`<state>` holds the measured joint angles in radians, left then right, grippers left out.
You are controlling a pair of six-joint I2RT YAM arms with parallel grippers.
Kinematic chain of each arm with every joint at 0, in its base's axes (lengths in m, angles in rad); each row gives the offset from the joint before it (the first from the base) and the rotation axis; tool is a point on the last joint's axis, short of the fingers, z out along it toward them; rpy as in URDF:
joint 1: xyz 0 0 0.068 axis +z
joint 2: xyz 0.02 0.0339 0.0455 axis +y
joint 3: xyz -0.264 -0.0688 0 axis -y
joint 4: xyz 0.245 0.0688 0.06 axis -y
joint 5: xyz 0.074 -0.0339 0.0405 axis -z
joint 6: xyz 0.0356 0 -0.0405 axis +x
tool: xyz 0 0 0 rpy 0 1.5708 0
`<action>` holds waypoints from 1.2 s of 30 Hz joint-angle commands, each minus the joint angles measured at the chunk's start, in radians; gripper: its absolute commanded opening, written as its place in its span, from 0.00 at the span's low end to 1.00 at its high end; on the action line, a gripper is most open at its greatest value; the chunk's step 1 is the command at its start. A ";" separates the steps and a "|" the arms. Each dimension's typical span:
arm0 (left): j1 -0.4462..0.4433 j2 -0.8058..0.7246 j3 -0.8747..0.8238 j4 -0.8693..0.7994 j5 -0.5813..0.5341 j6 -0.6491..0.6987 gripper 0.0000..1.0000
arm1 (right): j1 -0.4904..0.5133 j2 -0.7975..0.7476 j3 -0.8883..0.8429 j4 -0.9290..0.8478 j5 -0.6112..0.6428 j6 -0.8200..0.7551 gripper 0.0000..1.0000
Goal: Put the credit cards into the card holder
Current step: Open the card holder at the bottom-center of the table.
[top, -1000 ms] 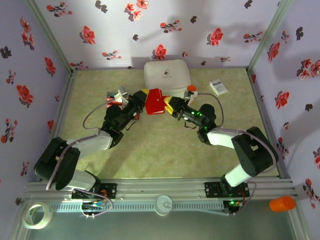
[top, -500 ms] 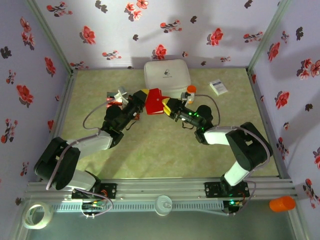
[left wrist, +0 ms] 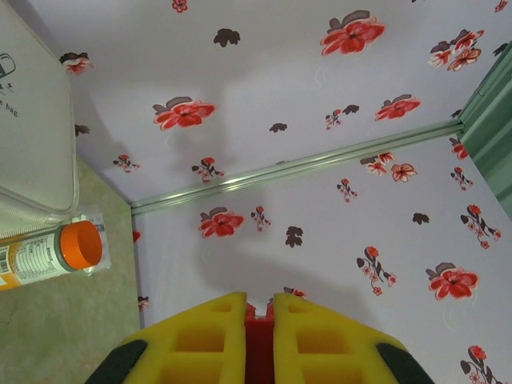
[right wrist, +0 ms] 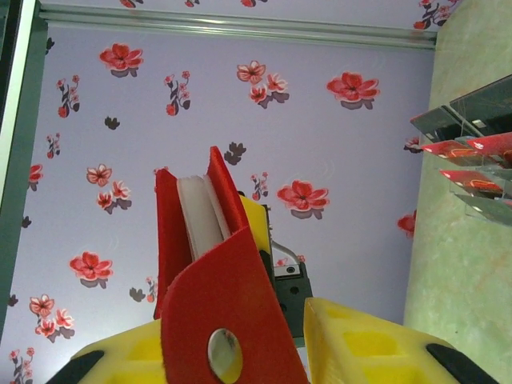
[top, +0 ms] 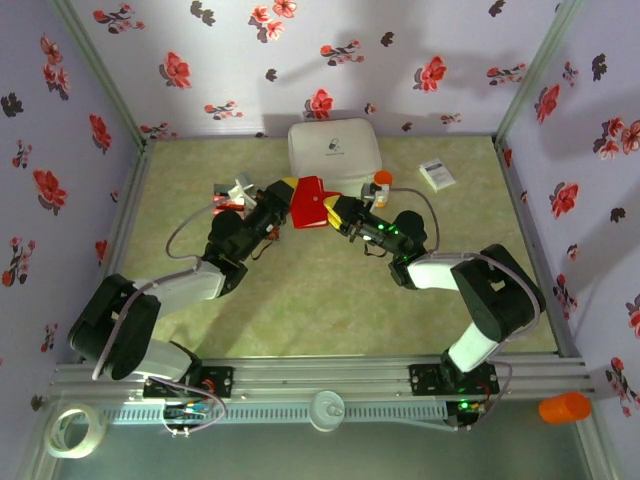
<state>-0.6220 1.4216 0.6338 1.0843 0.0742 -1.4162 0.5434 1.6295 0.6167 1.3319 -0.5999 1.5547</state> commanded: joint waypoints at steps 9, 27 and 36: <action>-0.013 0.041 0.004 0.055 -0.013 -0.017 0.00 | 0.012 0.015 0.037 0.055 -0.044 0.013 0.00; 0.011 -0.079 -0.030 -0.225 0.005 0.154 1.00 | -0.019 0.009 -0.064 0.055 -0.040 -0.003 0.00; 0.008 -0.181 0.094 -0.674 -0.001 0.368 1.00 | -0.020 0.009 -0.094 0.055 -0.042 -0.015 0.00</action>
<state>-0.6170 1.2858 0.6678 0.6113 0.0719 -1.1744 0.5301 1.6386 0.5335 1.3354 -0.6292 1.5635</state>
